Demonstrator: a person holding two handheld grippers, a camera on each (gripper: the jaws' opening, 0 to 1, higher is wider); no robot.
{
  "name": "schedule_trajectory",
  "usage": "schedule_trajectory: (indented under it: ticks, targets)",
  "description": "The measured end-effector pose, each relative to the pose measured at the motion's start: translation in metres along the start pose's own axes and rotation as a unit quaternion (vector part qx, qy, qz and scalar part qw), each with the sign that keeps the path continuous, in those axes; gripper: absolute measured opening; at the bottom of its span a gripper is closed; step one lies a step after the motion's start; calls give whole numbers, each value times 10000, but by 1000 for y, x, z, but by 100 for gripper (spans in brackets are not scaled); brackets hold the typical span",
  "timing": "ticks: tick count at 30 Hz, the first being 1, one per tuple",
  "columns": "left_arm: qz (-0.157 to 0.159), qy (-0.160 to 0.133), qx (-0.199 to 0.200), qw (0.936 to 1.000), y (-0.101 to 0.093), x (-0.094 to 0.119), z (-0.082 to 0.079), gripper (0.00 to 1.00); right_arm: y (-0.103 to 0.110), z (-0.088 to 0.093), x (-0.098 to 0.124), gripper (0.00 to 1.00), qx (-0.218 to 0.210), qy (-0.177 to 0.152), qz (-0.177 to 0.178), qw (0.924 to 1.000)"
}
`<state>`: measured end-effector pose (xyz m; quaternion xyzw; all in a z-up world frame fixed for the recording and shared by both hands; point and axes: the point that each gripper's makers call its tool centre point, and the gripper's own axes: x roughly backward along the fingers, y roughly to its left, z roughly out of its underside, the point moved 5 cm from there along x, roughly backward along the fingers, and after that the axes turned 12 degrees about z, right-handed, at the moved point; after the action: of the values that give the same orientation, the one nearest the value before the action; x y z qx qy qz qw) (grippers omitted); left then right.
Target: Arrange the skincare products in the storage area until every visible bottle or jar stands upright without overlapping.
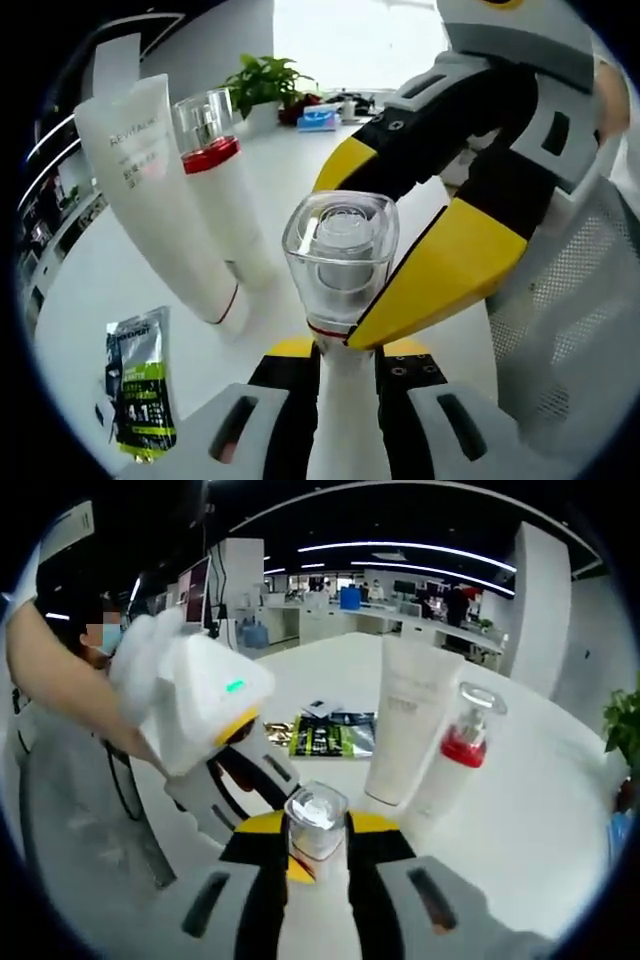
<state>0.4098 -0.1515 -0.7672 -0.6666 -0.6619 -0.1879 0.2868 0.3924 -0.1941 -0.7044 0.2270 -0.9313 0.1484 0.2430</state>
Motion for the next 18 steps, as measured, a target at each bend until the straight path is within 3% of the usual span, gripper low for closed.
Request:
schedule_trajectory:
  ticks: [18]
  targets:
    - [139,19,-177,9997,7,-12,-11,18,-14,6,1,21,-76,14,428,9991]
